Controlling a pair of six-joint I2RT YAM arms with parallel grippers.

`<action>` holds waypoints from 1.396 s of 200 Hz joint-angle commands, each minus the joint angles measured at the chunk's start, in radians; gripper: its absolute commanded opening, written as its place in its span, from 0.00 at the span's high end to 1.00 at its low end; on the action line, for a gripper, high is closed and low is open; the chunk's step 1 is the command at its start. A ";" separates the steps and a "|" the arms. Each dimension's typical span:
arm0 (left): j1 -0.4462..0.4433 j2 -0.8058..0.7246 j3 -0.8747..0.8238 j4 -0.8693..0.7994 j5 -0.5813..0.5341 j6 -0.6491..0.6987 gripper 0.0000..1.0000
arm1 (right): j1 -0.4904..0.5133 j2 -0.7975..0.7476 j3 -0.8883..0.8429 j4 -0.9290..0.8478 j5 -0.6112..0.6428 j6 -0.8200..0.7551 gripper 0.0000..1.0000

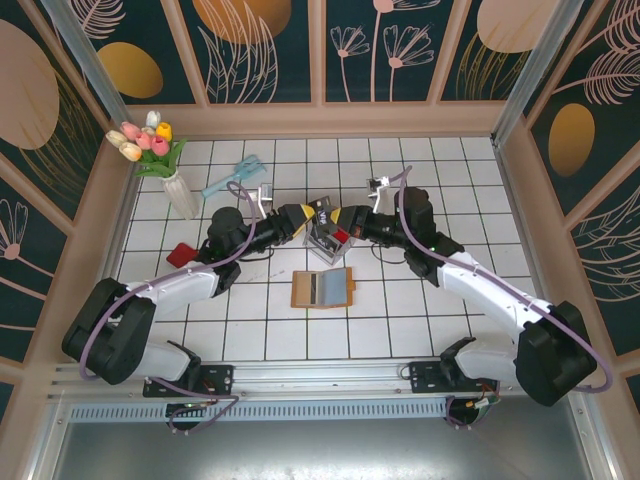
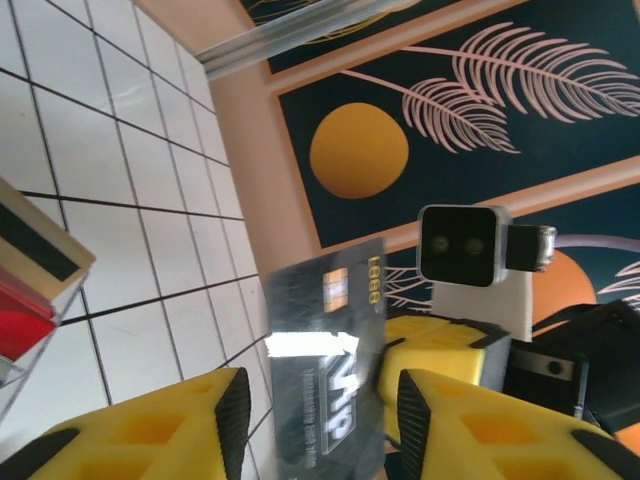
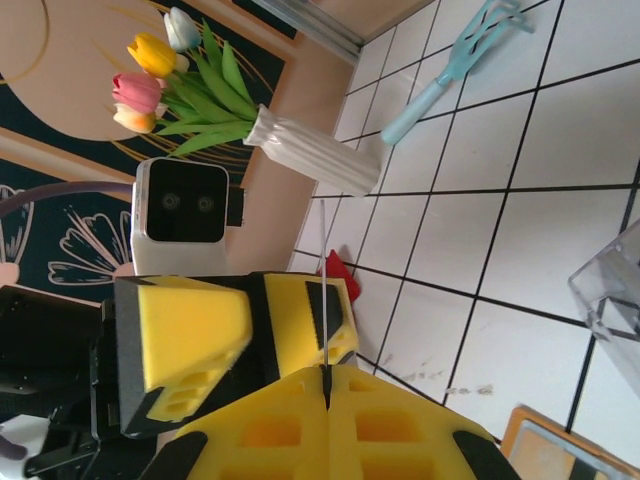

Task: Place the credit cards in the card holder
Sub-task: Insert the credit card into the card slot.

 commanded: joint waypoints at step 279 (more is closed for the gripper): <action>-0.137 0.031 -0.174 -0.360 -0.146 0.239 1.00 | 0.132 0.198 -0.195 -0.296 0.305 -0.022 0.61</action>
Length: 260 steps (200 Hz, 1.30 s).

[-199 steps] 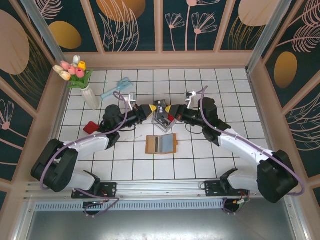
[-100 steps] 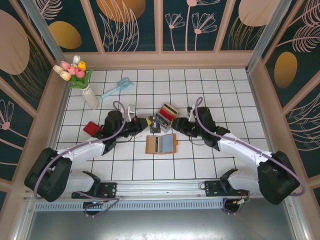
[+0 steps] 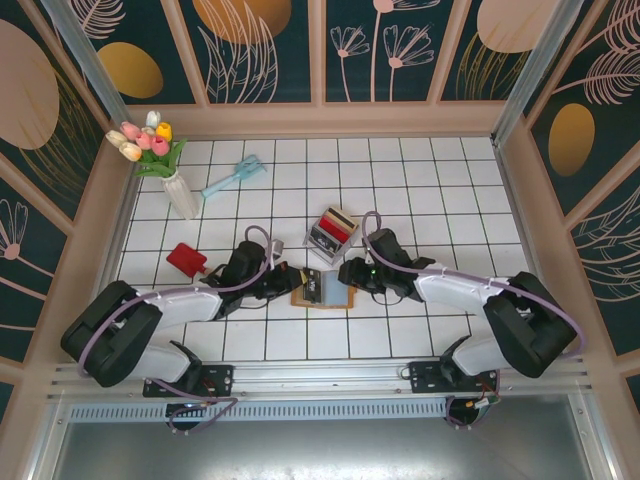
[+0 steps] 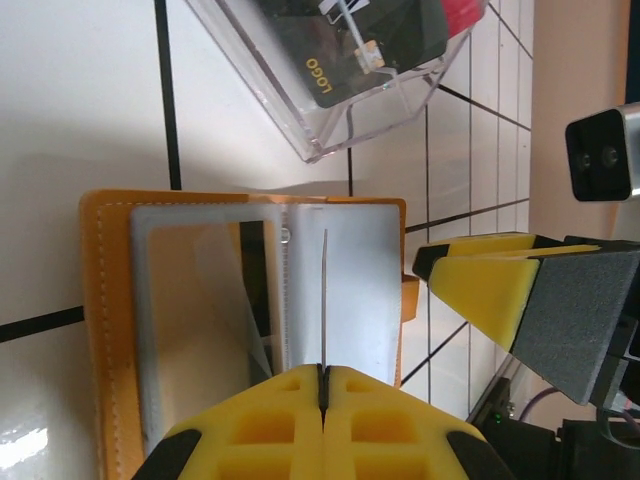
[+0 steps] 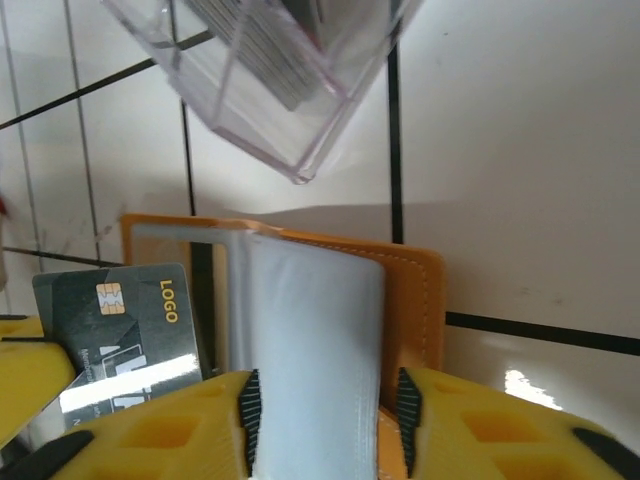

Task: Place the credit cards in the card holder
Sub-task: Insert the credit card into the card slot.

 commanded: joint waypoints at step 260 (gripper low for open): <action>-0.078 0.233 0.077 0.167 0.015 0.021 0.99 | 0.039 0.156 0.006 -0.013 0.058 -0.017 0.66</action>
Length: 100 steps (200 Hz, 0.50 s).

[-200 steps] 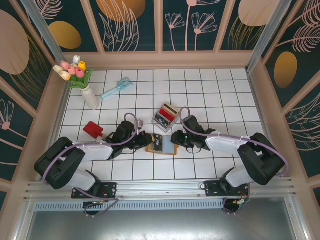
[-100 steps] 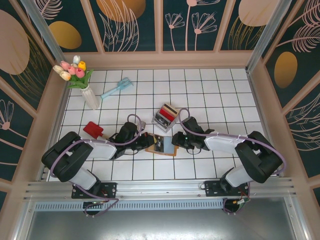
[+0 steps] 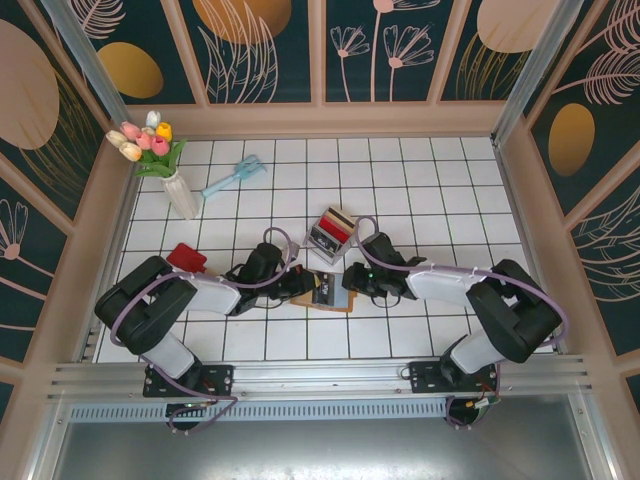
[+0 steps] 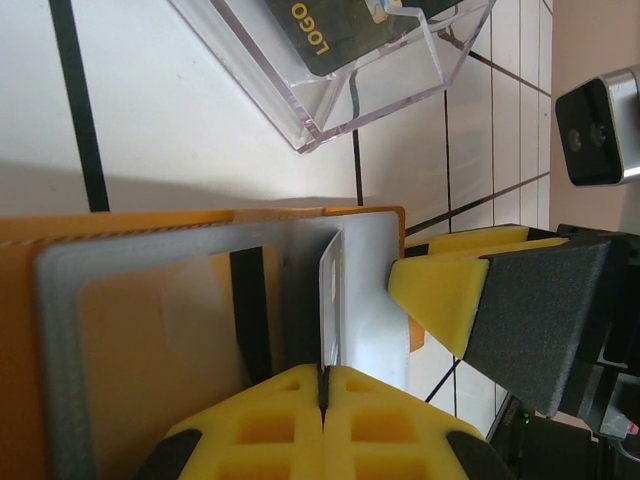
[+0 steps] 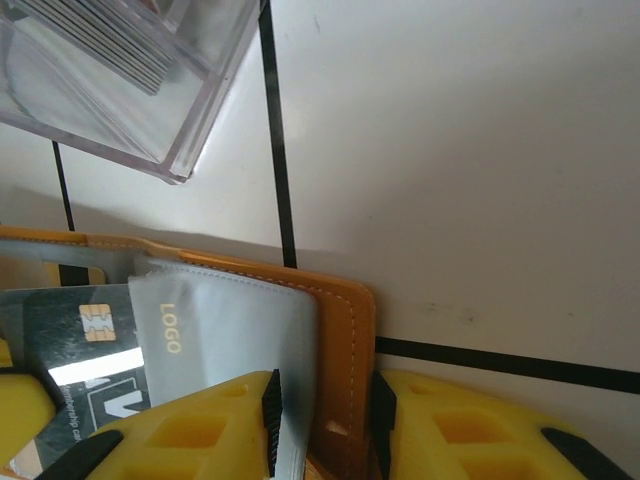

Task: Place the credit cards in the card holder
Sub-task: Insert the credit card into the card slot.

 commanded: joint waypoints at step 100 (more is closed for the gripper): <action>-0.045 0.051 0.088 -0.039 0.028 -0.019 0.91 | 0.033 0.042 -0.016 0.024 -0.010 0.020 0.71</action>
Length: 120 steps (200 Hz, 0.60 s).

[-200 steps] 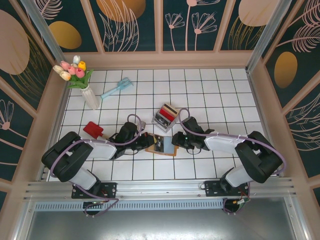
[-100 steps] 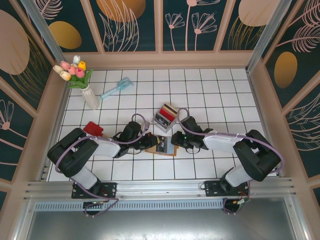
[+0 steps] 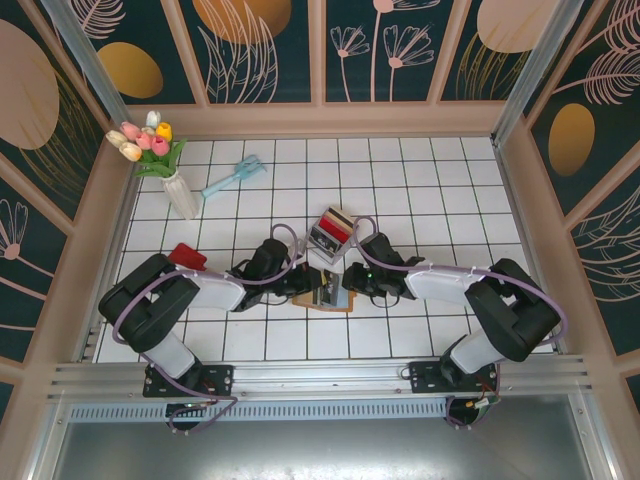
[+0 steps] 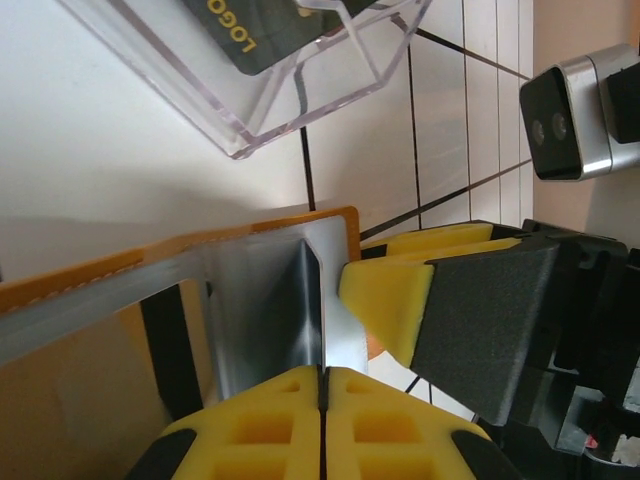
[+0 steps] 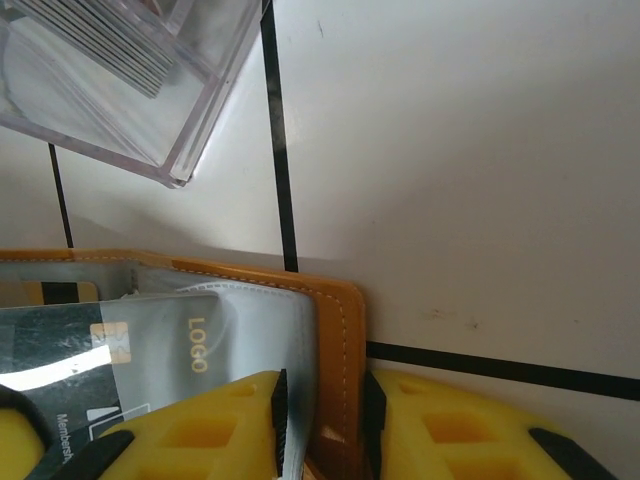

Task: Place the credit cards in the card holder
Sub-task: Insert the credit card into the card slot.

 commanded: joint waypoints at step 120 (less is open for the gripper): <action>-0.059 0.063 0.044 -0.076 -0.054 -0.044 0.82 | 0.026 0.023 -0.034 0.030 -0.013 0.043 0.72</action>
